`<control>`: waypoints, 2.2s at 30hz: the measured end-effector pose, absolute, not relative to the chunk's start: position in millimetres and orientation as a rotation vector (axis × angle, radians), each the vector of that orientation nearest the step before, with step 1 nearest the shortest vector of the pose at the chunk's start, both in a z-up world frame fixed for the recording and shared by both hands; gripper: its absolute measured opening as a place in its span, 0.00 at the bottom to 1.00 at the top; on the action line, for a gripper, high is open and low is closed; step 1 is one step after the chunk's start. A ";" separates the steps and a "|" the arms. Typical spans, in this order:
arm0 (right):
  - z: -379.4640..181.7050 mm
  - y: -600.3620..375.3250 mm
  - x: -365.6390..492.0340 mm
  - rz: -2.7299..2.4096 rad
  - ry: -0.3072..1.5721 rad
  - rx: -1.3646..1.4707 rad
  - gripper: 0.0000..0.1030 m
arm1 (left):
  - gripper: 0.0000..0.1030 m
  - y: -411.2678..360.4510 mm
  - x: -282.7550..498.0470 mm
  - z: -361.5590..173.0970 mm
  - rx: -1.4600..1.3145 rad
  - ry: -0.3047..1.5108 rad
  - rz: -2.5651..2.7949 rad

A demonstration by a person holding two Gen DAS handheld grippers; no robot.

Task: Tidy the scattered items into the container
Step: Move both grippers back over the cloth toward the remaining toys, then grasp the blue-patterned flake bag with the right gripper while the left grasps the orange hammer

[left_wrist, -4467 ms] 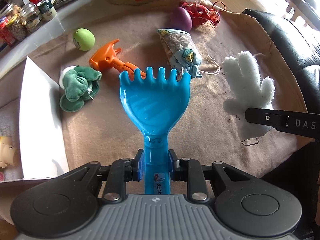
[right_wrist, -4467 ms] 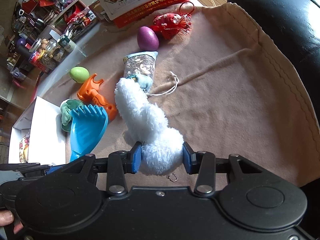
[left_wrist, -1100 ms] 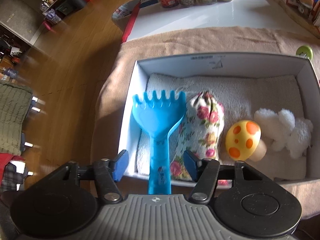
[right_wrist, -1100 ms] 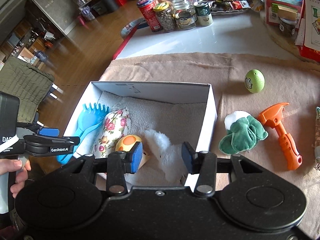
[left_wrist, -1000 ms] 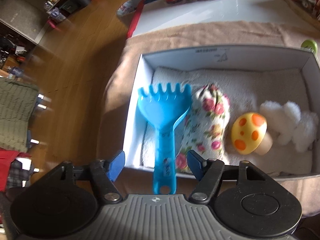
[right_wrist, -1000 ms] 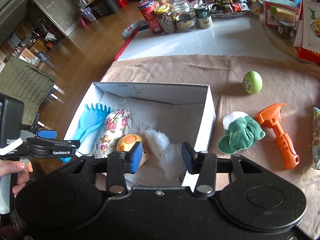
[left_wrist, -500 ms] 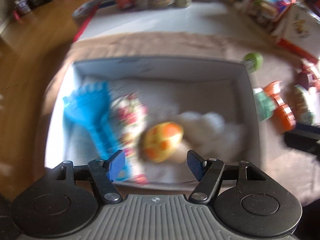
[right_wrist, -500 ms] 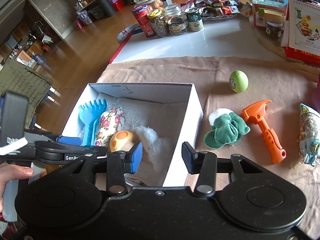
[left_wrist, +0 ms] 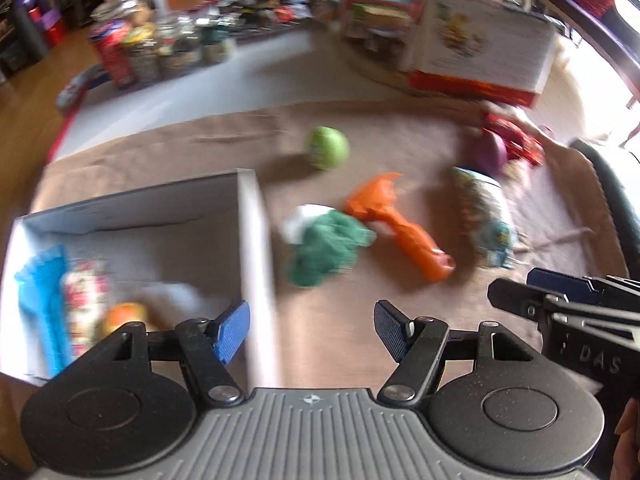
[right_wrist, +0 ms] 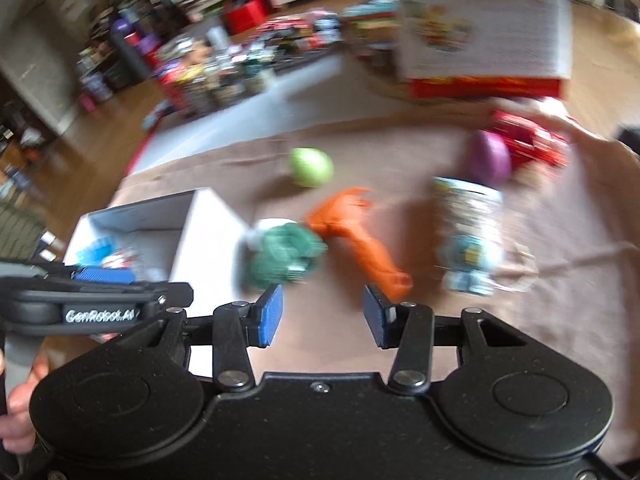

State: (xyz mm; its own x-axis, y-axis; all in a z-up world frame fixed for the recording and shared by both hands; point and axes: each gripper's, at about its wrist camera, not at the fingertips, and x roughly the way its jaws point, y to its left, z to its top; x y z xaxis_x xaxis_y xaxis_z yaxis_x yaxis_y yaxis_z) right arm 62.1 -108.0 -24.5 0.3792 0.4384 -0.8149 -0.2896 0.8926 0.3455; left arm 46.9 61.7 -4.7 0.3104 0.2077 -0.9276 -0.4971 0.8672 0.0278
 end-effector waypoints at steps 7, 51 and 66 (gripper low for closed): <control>-53.6 -171.9 68.9 0.322 1.134 0.194 0.46 | 0.67 13.5 90.2 -51.6 -0.330 1.181 0.484; -119.9 -206.6 98.5 0.235 1.242 0.195 0.47 | 0.74 37.1 145.4 -133.4 -0.432 1.206 0.582; -134.9 -208.6 82.8 0.221 1.259 0.241 0.53 | 0.78 38.0 178.1 -153.4 -0.452 1.208 0.594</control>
